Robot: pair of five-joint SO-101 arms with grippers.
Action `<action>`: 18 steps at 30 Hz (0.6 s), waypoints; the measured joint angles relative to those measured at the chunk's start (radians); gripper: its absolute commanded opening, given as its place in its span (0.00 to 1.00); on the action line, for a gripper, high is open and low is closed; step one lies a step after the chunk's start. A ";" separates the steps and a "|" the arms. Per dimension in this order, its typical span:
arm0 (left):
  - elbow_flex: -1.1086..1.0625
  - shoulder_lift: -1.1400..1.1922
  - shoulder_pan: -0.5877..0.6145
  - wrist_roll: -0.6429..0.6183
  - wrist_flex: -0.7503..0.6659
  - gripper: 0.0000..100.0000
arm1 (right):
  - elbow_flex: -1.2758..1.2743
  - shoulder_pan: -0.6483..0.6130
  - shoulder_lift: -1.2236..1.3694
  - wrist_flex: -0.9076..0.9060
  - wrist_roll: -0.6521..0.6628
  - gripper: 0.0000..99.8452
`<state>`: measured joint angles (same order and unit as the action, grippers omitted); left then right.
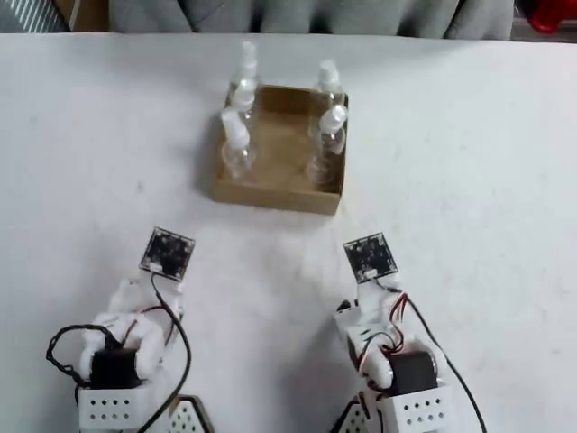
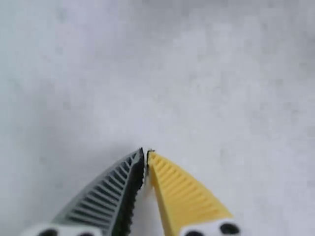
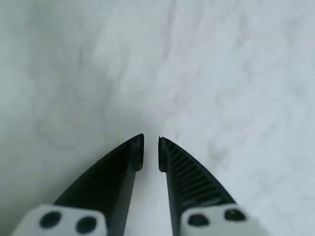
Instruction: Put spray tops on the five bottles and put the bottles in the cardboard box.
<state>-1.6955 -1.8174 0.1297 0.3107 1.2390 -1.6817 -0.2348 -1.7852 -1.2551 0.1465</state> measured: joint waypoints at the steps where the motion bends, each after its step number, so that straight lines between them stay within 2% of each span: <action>1: 0.000 0.000 0.000 0.002 0.020 0.02 | 0.000 -0.002 0.000 -0.005 0.000 0.02; 18: 0.000 0.000 0.000 0.002 0.037 0.02 | 0.000 -0.002 0.000 -0.006 0.000 0.02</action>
<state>-1.6955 -1.8174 0.1297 0.3122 1.2758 -1.6817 -0.2363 -1.7852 -1.2612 0.1465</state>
